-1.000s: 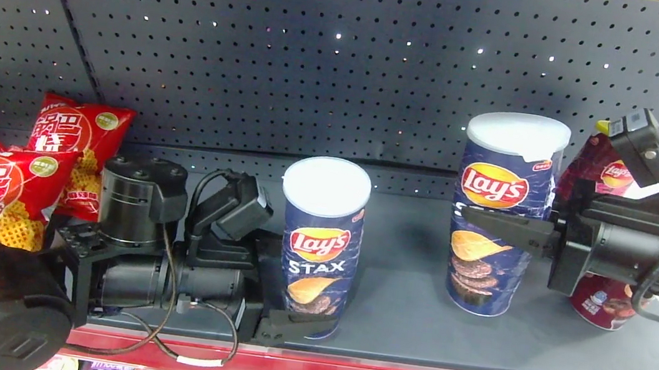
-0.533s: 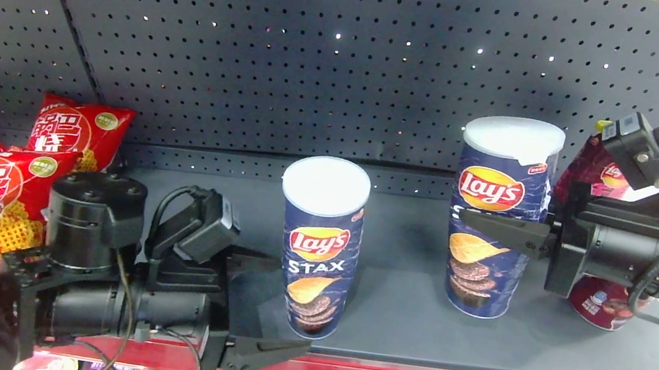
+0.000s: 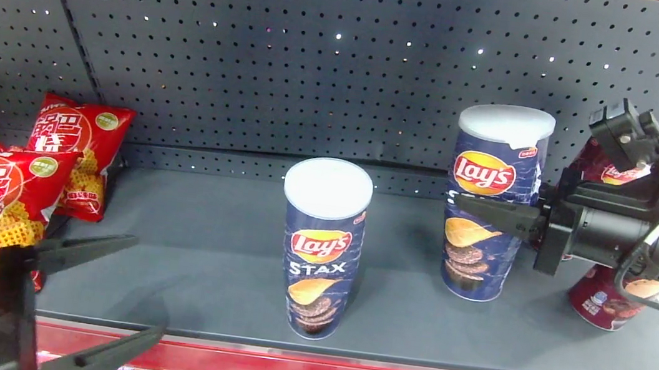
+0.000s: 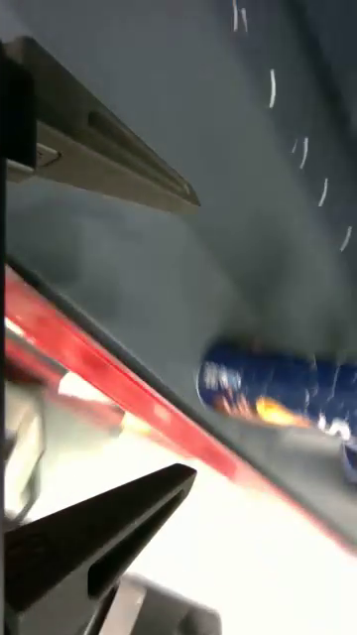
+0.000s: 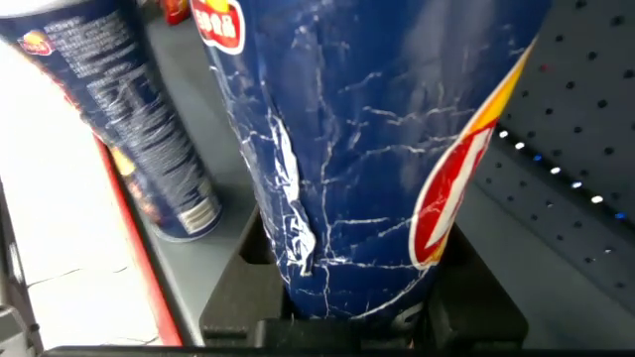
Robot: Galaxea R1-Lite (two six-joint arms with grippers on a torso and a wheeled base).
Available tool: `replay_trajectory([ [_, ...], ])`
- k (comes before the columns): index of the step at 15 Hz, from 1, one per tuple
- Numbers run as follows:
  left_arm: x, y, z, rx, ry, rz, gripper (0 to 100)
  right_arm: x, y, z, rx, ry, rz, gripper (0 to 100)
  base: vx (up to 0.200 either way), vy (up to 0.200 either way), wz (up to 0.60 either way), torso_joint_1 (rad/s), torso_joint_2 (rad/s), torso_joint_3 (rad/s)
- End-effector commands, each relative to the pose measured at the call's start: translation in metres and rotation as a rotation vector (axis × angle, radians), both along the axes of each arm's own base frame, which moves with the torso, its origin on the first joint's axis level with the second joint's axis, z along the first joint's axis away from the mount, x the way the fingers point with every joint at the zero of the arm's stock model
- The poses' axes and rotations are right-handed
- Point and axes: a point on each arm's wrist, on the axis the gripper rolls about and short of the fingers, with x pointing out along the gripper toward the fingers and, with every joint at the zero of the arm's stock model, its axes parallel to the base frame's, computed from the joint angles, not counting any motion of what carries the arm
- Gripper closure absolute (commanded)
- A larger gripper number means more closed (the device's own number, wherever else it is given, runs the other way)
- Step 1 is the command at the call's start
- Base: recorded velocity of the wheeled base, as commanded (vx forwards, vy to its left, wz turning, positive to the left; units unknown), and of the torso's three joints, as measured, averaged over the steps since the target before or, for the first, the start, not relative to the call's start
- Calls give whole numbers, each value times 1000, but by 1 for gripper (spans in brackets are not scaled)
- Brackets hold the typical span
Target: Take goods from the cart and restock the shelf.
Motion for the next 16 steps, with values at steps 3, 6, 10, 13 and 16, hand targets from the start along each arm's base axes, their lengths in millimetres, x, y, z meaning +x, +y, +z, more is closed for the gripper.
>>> replay_trajectory([
  [3,-84,30,-27,-110,-146,338,0,11,1,2,7,2,-14,100,0,0,0,0,0,0],
  [6,-124,27,-62,-186,-69,388,0,12,1,2,7,2,-15,100,0,0,0,0,0,0],
  [10,-131,26,-75,-178,-33,401,0,13,0,3,10,-1,-21,100,0,0,0,0,0,0],
  [13,-128,32,-82,-130,31,694,0,13,1,6,12,-8,-20,100,0,0,0,0,0,0],
  [16,-128,30,-83,-112,-13,873,0,14,1,6,13,-9,-25,100,0,0,0,0,0,0],
])
